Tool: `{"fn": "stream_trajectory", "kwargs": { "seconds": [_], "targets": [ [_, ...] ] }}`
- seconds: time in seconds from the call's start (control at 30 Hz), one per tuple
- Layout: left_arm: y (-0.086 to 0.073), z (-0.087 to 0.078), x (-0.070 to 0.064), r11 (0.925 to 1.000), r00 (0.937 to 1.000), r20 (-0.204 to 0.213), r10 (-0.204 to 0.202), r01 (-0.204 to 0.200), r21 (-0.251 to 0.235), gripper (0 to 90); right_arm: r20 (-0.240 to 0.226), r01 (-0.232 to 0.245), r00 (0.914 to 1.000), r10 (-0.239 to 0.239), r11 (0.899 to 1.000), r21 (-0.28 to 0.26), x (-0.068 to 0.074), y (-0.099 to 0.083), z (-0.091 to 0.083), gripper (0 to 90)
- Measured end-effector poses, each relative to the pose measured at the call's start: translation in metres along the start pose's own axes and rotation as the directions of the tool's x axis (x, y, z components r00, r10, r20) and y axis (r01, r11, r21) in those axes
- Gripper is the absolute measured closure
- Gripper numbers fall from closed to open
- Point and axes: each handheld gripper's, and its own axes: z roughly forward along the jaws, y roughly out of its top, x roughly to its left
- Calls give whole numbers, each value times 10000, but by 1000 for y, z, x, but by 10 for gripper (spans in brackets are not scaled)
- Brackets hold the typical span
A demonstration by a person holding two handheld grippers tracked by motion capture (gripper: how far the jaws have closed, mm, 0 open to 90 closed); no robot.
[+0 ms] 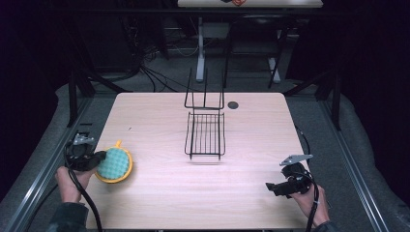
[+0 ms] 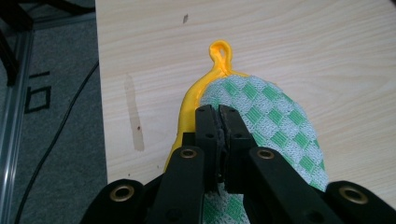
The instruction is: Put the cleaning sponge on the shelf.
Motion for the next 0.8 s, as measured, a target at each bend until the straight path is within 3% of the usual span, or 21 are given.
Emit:
{"fn": "stream_trajectory", "kwargs": {
  "seconds": [0.37, 0.8],
  "targets": [
    [8, -6, -15, 9990, 9986, 285, 446, -443, -97, 876, -21, -27, 10000, 27, 10000, -10, 0, 0, -1, 139],
    [15, -9, -26, 9979, 9966, 549, 619, -607, -240, 877, 20, 31, 10000, -31, 10000, 7, 0, 0, -1, 139]
  ]
}}
